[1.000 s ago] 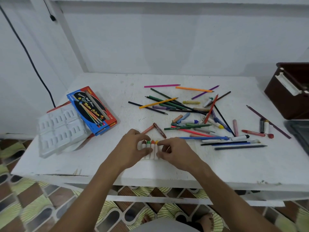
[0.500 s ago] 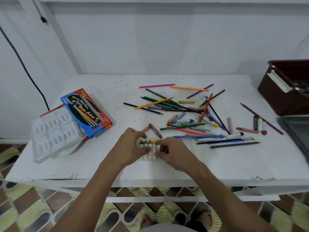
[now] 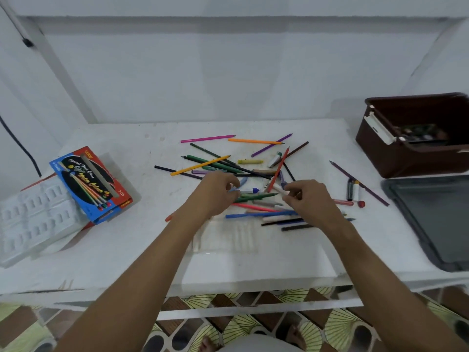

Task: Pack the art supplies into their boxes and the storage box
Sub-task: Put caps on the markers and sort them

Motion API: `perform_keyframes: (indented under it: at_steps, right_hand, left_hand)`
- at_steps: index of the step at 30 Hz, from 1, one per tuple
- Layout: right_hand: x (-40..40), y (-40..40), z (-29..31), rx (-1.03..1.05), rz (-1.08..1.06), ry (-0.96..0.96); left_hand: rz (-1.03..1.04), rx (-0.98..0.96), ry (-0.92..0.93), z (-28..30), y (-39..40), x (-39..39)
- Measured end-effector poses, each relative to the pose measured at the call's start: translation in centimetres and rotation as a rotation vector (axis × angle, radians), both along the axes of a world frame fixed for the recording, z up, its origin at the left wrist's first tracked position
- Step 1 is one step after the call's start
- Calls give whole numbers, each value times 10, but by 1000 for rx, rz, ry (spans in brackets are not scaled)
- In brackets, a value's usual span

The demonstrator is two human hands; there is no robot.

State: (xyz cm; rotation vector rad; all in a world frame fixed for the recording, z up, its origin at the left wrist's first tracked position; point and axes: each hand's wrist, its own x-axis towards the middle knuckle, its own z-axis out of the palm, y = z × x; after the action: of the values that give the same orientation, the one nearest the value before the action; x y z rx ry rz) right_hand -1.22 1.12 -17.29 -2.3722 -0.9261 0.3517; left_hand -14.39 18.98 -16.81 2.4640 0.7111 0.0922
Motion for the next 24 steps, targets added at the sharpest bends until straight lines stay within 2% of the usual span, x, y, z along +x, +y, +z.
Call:
perform_keyframes:
  at_steps: [5, 10, 14, 20, 24]
  right_hand:
    - [27, -4, -15, -150, 20, -132]
    - [35, -1, -29, -192, 86, -169]
    - [36, -1, -34, -193, 136, -240]
    - [38, -11, -26, -83, 108, -94]
    - [29, -24, -8, 70, 64, 1]
  left_hand:
    - [-47, 54, 122, -6, -10, 36]
    - [-80, 143, 234, -18, -9, 47]
    - [-40, 163, 233, -24, -12, 47]
    - [64, 125, 177, -22, -18, 46]
    - [106, 78, 92, -10, -20, 30]
